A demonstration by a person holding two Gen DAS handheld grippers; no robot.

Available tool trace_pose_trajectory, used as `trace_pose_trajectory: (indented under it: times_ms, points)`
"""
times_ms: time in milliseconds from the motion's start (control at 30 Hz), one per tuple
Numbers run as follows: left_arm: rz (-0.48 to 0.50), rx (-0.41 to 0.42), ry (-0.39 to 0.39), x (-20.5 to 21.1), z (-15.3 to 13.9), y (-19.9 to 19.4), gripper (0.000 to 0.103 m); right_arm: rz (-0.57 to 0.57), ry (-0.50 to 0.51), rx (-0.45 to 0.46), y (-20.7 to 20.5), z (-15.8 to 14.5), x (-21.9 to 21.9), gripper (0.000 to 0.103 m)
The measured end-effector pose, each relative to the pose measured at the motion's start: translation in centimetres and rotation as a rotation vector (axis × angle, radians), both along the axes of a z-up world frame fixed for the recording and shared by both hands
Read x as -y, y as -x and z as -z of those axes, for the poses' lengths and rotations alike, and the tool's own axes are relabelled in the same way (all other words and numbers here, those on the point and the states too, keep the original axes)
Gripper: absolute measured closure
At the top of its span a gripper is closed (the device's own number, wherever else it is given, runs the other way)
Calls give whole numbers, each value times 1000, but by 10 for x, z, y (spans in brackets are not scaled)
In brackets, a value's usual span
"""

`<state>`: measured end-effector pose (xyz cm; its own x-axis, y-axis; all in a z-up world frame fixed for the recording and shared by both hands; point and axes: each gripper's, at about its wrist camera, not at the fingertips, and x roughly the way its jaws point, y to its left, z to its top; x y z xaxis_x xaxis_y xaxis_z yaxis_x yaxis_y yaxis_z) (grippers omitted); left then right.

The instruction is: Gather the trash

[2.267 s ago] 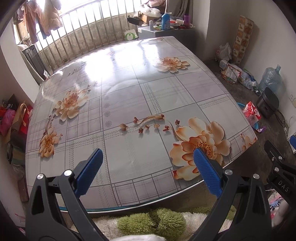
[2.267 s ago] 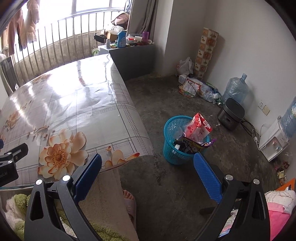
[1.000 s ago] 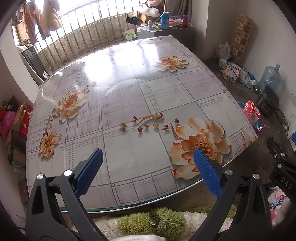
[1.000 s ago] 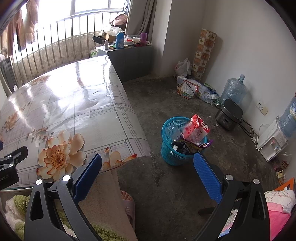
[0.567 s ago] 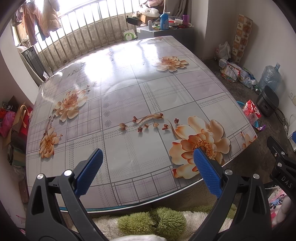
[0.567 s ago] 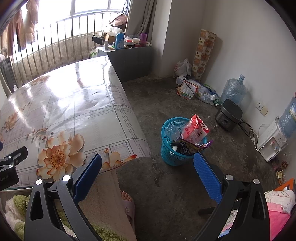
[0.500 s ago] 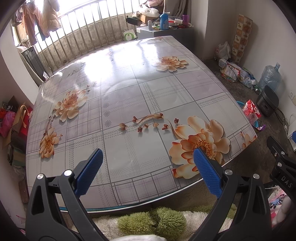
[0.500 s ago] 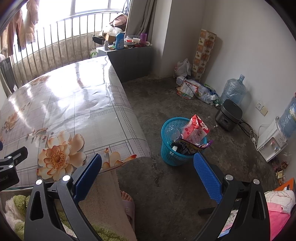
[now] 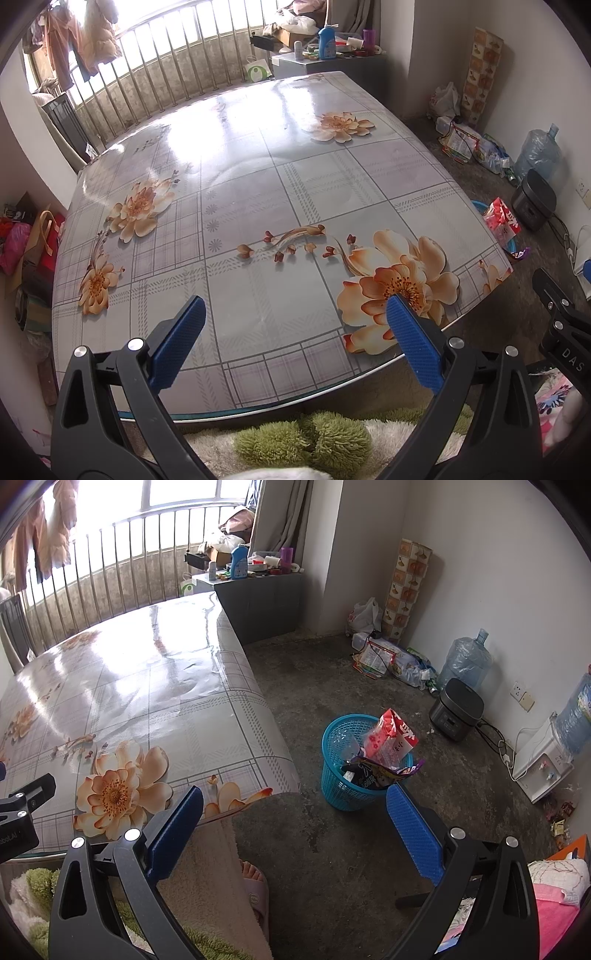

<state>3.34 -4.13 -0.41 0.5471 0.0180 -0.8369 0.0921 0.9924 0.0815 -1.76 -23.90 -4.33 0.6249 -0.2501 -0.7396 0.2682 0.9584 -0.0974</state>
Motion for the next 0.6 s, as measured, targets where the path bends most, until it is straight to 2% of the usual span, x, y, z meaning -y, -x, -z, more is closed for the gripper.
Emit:
trace_pose_trajectory:
  times_ms: [600]
  points:
    - [0, 0, 0, 1, 0, 1, 9, 1, 1, -1, 2, -1, -2, 6]
